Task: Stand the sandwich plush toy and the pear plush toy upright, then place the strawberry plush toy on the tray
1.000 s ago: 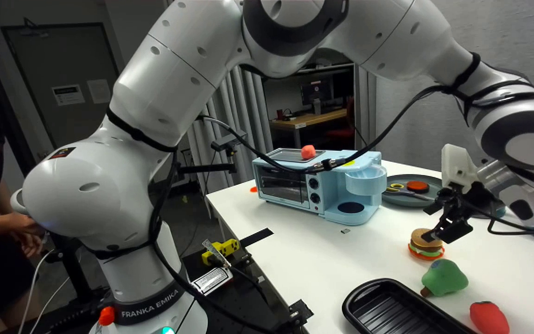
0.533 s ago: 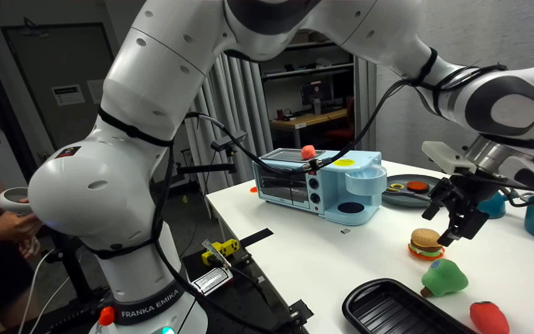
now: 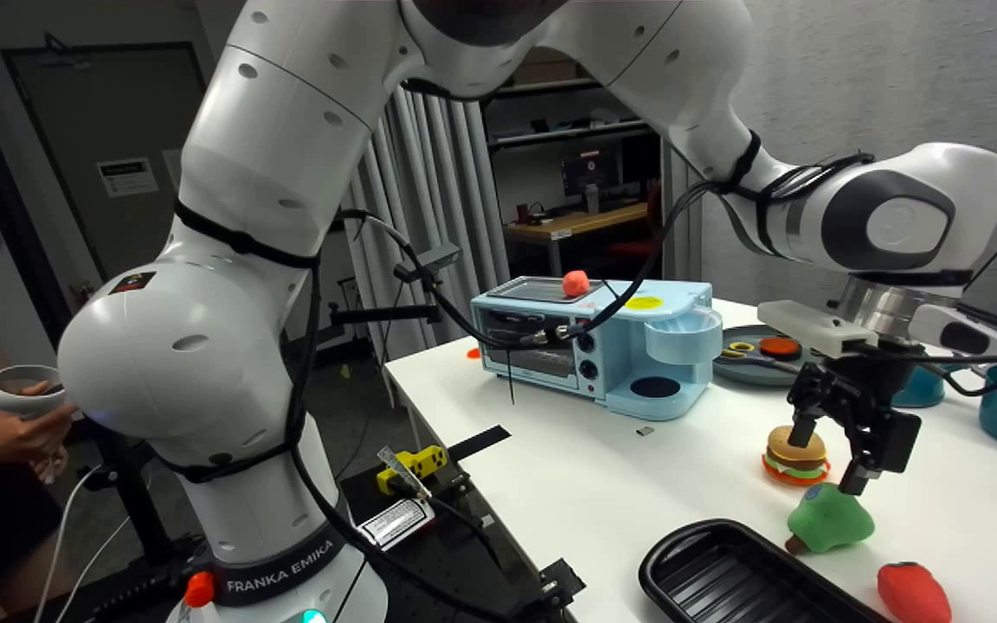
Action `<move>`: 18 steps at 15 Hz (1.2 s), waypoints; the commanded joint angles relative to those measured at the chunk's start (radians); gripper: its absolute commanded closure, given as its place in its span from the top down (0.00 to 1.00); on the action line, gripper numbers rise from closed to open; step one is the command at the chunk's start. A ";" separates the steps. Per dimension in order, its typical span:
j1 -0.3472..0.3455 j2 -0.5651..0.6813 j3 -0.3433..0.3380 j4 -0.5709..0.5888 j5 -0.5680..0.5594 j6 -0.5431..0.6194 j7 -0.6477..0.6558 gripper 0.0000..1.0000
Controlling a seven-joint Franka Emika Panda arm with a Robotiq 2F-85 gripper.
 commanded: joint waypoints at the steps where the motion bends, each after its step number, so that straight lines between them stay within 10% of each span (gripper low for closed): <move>1: 0.003 -0.065 0.014 -0.122 -0.042 0.096 -0.027 1.00; 18: 0.069 -0.133 -0.013 -0.383 -0.176 0.511 0.054 1.00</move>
